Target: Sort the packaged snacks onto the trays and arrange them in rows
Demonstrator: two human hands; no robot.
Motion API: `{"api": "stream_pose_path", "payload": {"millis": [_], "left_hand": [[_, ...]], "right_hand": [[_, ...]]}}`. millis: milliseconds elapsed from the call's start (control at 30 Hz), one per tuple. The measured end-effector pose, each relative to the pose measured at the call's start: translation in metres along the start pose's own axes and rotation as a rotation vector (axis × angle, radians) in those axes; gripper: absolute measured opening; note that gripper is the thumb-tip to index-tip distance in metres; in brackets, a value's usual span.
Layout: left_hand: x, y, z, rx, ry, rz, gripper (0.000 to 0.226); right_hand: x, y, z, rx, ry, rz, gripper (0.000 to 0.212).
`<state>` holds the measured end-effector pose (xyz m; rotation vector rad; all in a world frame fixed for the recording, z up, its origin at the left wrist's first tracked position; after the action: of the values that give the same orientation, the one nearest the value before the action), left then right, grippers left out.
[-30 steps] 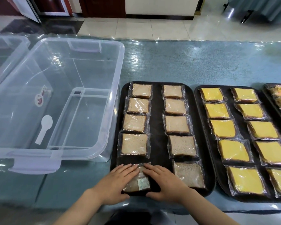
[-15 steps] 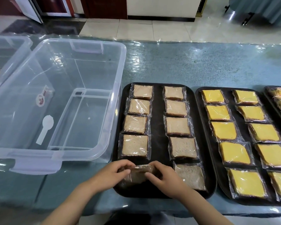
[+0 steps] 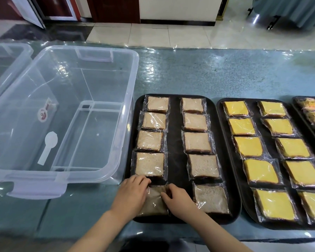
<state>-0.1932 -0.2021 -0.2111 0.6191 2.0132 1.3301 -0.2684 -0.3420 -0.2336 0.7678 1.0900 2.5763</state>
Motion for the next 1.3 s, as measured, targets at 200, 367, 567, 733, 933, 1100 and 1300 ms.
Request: {"api": "stream_pose_path", "payload": {"millis": [200,367,567,733,933,1100,1300], "left_hand": [[0.018,0.003,-0.008,-0.008,-0.216,0.023,0.041],[0.034,-0.009,0.001,-0.003,-0.243,0.109,0.053],[0.038,-0.025,-0.005,-0.129,-0.259,0.167,0.051],[0.037,-0.03,0.0,-0.147,-0.229,0.201,0.059],[0.038,-0.027,0.007,-0.141,-0.142,0.2,0.062],[0.037,-0.025,0.004,-0.12,-0.079,0.236,0.06],[0.031,-0.013,-0.003,-0.05,0.03,0.189,0.047]], "right_hand": [[0.007,0.006,-0.005,-0.062,-0.065,-0.026,0.021],[0.018,0.01,0.001,0.137,0.347,-0.097,0.045],[0.031,-0.007,-0.006,0.349,0.646,-0.129,0.045],[0.033,-0.013,-0.004,0.364,0.641,-0.118,0.047],[0.032,-0.02,0.008,0.415,0.667,-0.129,0.045],[0.032,-0.01,0.009,0.414,0.636,-0.104,0.044],[0.038,0.025,-0.014,0.174,0.468,-0.11,0.048]]}}
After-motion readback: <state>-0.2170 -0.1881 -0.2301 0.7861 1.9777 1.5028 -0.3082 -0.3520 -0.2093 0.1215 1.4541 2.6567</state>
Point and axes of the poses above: each hand's wrist, its own x-axis away from the middle knuckle, its own y-axis out of the back of the hand, z = x × y, the point moved 7 cm from there along -x, towards the middle knuckle, and after that the axes turned 12 degrees about -z, right-handed, at the moved point
